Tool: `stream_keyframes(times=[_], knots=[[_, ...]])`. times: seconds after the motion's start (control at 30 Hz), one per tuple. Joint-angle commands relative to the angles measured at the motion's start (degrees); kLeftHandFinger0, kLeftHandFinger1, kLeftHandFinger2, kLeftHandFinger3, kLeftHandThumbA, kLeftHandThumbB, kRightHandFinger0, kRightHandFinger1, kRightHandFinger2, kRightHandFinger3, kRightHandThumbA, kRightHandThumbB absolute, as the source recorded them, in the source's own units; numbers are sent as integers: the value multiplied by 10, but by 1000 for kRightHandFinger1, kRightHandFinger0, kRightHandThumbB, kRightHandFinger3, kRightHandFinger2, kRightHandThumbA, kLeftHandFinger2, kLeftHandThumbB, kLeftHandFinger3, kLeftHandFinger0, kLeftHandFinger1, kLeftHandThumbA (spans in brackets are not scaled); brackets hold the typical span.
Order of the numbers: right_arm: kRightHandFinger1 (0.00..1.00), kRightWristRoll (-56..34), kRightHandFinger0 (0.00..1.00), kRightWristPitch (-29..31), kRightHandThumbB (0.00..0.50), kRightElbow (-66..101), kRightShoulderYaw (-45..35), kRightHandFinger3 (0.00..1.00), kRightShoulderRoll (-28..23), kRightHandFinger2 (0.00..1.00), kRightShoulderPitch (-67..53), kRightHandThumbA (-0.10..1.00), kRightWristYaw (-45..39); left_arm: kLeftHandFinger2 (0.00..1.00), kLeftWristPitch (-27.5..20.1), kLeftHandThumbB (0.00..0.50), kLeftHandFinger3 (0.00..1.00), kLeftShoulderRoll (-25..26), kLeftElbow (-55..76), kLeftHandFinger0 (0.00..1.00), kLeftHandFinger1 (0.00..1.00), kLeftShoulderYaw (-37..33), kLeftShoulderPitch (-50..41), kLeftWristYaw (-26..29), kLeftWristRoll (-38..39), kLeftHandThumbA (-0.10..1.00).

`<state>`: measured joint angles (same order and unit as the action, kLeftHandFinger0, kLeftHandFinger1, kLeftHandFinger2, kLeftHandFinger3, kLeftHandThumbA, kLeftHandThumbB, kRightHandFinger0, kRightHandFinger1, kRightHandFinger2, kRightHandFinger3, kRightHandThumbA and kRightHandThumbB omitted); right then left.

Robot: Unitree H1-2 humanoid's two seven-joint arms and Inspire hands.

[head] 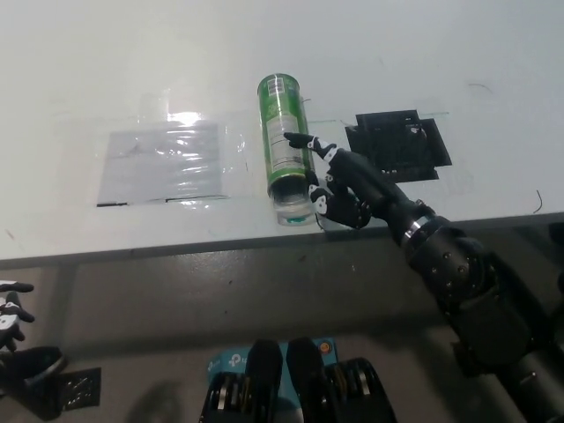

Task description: The robot uses its right hand finger to pull out the chips tray kept inside a container in the middle of the desk

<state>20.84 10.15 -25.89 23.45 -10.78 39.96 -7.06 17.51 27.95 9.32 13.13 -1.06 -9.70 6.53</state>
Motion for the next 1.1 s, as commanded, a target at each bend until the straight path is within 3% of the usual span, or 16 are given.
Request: stream_keyframes(times=[0.0, 0.07, 0.1, 0.13, 0.33, 0.77, 1.07], knots=[[18, 30, 0, 68, 248, -4, 3, 946, -4, 863, 24, -100, 17, 384, 2, 0, 564, 22, 18, 305, 301, 10, 11, -11, 8, 311], [15, 34, 0, 73, 243, -12, 2, 950, -3, 863, 25, -100, 18, 391, 7, 0, 569, 25, 20, 306, 306, 12, 13, -11, 6, 309], [17, 36, 0, 78, 277, -16, 1, 930, -3, 826, 23, -100, 20, 396, 8, 0, 570, 24, 21, 314, 314, 13, 13, -12, 9, 311], [47, 36, 8, 79, 248, -14, 0, 944, -4, 845, 18, -100, 19, 397, 8, 0, 570, 25, 22, 315, 315, 12, 13, -12, 5, 312], [2, 49, 0, 75, 235, 1, -4, 933, -4, 836, -5, -100, 19, 391, 11, 0, 572, 32, 24, 322, 316, 12, 16, -15, 0, 309], [9, 60, 0, 34, 204, 64, -13, 979, -20, 881, -67, -100, -3, 370, 11, 0, 541, 30, 22, 308, 310, 13, 18, -17, 3, 269], [35, 71, 0, 54, 204, 17, -14, 953, -21, 893, -73, -100, 13, 376, 16, 0, 557, 38, 23, 310, 309, 14, 28, -20, 1, 257]])
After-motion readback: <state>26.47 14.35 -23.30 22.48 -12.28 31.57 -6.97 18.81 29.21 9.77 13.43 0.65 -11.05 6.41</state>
